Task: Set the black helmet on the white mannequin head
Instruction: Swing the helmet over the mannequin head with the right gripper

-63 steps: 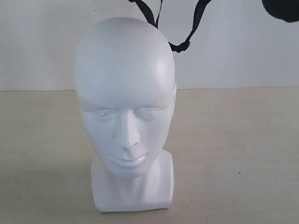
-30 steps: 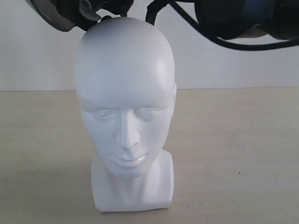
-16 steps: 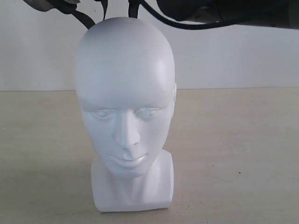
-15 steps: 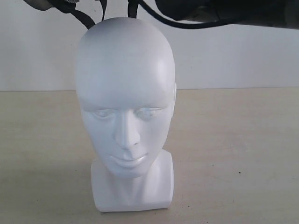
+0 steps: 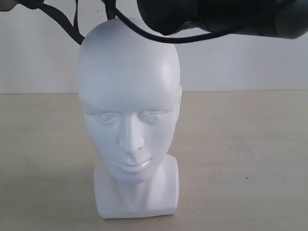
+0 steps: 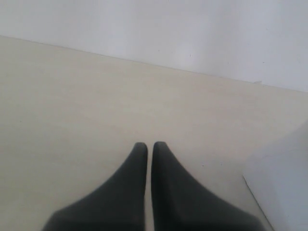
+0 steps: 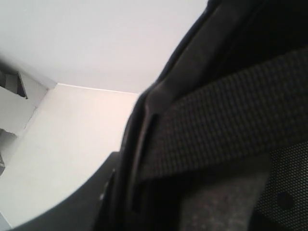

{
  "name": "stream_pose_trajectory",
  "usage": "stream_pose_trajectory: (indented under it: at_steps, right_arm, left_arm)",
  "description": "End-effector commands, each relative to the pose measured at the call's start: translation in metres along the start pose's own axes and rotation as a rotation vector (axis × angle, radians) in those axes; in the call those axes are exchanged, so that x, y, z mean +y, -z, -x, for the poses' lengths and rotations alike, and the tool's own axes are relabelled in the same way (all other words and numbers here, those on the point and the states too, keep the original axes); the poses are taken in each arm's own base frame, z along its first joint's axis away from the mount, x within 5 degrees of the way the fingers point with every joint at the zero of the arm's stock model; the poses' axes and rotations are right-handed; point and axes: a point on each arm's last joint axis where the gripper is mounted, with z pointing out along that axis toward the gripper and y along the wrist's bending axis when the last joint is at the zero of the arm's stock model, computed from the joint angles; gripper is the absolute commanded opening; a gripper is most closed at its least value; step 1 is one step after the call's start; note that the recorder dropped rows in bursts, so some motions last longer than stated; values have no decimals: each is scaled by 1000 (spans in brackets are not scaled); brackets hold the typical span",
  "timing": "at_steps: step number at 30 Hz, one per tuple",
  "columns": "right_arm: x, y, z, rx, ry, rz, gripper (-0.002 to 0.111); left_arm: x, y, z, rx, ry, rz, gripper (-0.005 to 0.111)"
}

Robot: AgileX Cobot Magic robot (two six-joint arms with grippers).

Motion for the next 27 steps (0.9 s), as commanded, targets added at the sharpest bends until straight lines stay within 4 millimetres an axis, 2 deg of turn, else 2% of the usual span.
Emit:
stream_pose_trajectory:
  at_steps: [1,7,14,20,27]
  right_arm:
    - [34,-4,-6,6,-25,171,0]
    - [43,-2,-6,3,-10,190,0]
    - [52,13,-5,4,-12,175,0]
    - [31,31,-12,-52,-60,110,0]
    - [26,39,-9,-58,-79,121,0]
  left_arm:
    - [0,0,0,-2,2,-4,4]
    - [0,0,0,-2,2,-4,4]
    - [0,0,0,-2,2,-4,4]
    - [0,0,0,-2,2,-4,4]
    - [0,0,0,-2,2,-4,4]
